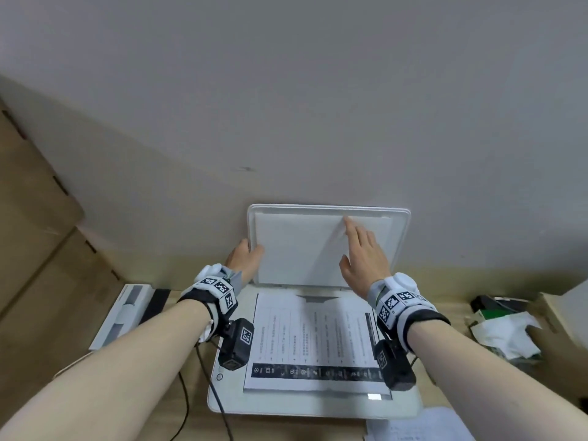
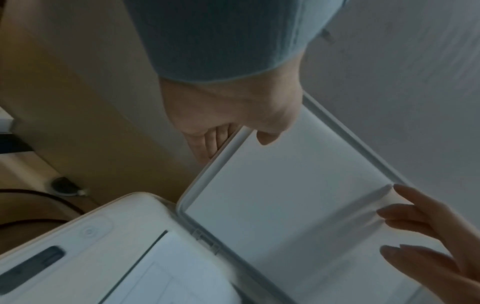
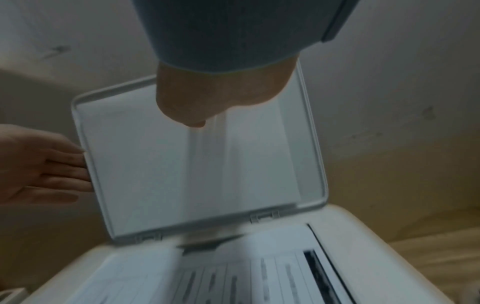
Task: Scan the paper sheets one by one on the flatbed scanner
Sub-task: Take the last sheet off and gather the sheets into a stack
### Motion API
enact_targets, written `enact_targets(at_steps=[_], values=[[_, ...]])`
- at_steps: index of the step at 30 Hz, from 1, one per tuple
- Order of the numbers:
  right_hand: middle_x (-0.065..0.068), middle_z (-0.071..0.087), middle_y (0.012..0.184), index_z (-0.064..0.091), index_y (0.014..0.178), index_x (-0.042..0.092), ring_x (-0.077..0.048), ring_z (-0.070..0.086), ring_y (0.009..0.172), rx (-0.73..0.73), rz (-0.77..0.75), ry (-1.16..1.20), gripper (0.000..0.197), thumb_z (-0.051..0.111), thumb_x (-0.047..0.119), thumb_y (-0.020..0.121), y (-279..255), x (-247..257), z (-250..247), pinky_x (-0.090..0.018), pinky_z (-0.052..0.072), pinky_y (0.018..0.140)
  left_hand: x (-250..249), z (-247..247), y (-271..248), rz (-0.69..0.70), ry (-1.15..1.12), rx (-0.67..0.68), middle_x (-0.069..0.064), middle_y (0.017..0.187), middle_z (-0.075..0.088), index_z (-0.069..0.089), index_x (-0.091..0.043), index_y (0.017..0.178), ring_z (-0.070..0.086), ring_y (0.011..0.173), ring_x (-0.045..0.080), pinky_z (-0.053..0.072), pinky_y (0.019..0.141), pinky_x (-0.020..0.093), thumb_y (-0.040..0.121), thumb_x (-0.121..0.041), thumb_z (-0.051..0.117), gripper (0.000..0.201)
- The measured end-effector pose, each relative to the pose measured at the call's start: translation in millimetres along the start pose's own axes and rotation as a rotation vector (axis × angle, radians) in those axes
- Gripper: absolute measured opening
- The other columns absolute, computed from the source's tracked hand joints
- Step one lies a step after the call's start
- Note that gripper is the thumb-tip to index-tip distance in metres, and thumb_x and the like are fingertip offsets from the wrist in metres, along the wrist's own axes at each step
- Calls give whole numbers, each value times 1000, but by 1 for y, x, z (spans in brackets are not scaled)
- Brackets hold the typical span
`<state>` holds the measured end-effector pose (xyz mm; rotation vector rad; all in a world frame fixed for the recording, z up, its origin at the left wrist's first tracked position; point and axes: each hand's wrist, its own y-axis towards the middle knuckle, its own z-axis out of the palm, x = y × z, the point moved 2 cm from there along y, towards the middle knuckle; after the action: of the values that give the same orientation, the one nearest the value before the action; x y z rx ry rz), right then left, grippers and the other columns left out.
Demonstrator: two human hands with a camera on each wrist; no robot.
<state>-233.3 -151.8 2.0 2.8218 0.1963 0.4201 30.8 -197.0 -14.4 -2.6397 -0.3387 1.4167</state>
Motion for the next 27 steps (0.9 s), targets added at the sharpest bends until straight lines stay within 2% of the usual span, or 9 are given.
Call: enact_targets(at_steps=[2, 4, 5, 9, 11, 15, 18, 20, 27], values=[[-9, 39, 148, 21, 154, 8, -27, 38, 131, 47, -31, 10, 79, 57, 8, 83, -15, 2, 14, -37, 38, 112, 15, 3, -4, 1, 35, 50, 8, 93, 58, 54, -7, 103, 53, 83, 23, 37, 68, 32, 94, -21, 47, 17], [-8, 32, 155, 19, 155, 9, -25, 32, 140, 130, -34, 11, 77, 55, 10, 87, -36, 7, 34, -34, 29, 118, 32, 9, -13, -9, 46, 104, 0, 92, 52, 50, -16, 97, 49, 82, 17, 34, 72, 31, 96, -17, 48, 3], [-7, 30, 157, 19, 155, 9, -24, 30, 142, 173, -34, 12, 75, 54, 10, 88, -49, 10, 45, -34, 26, 119, 41, 12, -20, -6, 54, 125, -3, 95, 49, 48, -21, 99, 47, 85, 14, 34, 75, 30, 96, -17, 48, 5], [-3, 20, 164, 19, 156, 19, -22, 13, 151, 444, -87, -30, 72, 53, 22, 93, -103, 29, 90, -37, 15, 123, 75, 15, -57, -11, 115, 163, 5, 134, 51, 49, -15, 132, 49, 120, 20, 35, 93, 28, 98, -17, 50, 34], [-3, 15, 165, 19, 157, 23, -23, 8, 153, 550, -141, -63, 68, 48, 31, 96, -118, 34, 101, -41, 16, 124, 84, 17, -70, -19, 113, 190, 8, 139, 50, 46, -12, 140, 49, 124, 24, 35, 93, 26, 97, -17, 50, 43], [-3, 7, 166, 15, 156, 25, -24, 10, 152, 680, -128, -63, 67, 45, 38, 98, -139, 55, 109, -45, 24, 121, 107, 8, -103, -50, 107, 229, 8, 124, 60, 52, -13, 135, 58, 107, 21, 41, 82, 25, 96, -14, 48, 39], [-5, 22, 159, 24, 150, 25, -27, 26, 144, 653, -104, -87, 60, 47, 37, 96, -149, 68, 106, -46, 35, 114, 125, -3, -130, -91, 58, 235, 8, 101, 71, 65, -10, 112, 65, 86, 20, 54, 73, 31, 95, -14, 49, 24], [-5, 30, 152, 28, 146, 25, -28, 31, 137, 631, -79, -104, 54, 44, 37, 96, -156, 71, 105, -46, 39, 109, 135, -10, -144, -111, 59, 267, 7, 83, 74, 69, -9, 95, 65, 69, 17, 51, 60, 26, 94, -16, 51, 20], [-7, 45, 128, 36, 136, 31, -27, 41, 114, 509, -5, -145, 42, 38, 45, 97, -192, 80, 105, -40, 42, 91, 164, -8, -178, -163, 137, 407, 12, 63, 72, 72, -2, 74, 59, 50, 18, 48, 55, 23, 92, -28, 49, 39]])
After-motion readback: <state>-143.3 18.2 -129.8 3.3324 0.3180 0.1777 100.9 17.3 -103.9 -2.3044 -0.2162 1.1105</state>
